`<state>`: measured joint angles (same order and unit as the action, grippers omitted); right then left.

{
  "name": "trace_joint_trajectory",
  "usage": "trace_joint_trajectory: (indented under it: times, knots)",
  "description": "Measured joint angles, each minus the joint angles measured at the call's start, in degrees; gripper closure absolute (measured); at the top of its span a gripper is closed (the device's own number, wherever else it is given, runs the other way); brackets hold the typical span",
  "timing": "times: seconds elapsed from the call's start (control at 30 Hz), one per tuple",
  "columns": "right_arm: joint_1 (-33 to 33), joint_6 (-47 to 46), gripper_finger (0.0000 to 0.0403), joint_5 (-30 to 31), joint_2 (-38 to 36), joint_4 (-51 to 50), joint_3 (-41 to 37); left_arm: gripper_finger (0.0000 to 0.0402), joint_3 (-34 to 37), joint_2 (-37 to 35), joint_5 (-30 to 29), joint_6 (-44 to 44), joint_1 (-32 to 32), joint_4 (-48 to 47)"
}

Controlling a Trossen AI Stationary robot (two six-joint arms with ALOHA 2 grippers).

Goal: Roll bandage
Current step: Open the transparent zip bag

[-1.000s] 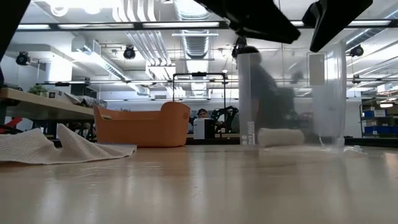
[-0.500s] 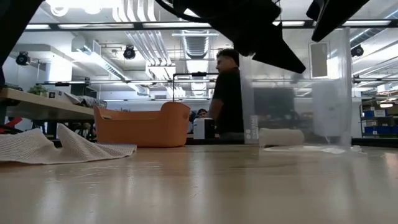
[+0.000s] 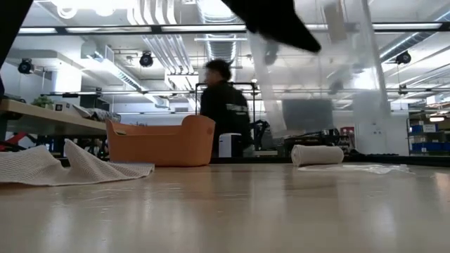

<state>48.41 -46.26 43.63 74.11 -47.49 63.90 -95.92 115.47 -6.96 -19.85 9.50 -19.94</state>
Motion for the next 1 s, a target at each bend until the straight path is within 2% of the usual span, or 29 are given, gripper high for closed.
trace_joint_trajectory:
  times: [0.13, 0.23, 0.3, 0.47, 0.7, 0.87, 1.0]
  knots:
    - [5.95, -0.70, 0.0244, -0.02, 0.98, 1.52, -2.29, 0.0401, 0.00, -3.66, 3.19, 0.82, 1.57, -0.61]
    - [9.05, -0.62, 0.0226, 0.39, 3.14, 3.15, -3.78, 0.0401, 0.00, -6.71, 5.33, 0.87, 2.92, 0.31]
    - [10.25, 0.09, 0.0222, 3.41, 4.70, 5.71, -4.56, 0.0401, 0.00, -8.08, 6.58, 0.80, 4.07, 2.52]
    - [10.41, 6.75, 0.0230, 9.00, 9.32, 12.39, -5.61, 0.0401, 0.00, -8.92, 7.86, 0.60, 6.35, 9.01]
    - [9.98, 19.93, 0.0250, 10.49, 13.64, 20.55, -2.91, 0.0401, 0.02, -9.20, 7.51, 2.20, 6.95, 11.10]
    - [9.93, 21.85, 0.0264, 10.94, 14.59, 20.58, -0.44, 0.0401, 0.02, -9.46, 7.45, 3.15, 6.93, 11.57]
    - [9.93, 21.89, 0.0277, 16.28, 14.97, 20.60, 0.39, 0.0401, 0.04, -9.46, 7.41, 4.89, 6.95, 11.56]
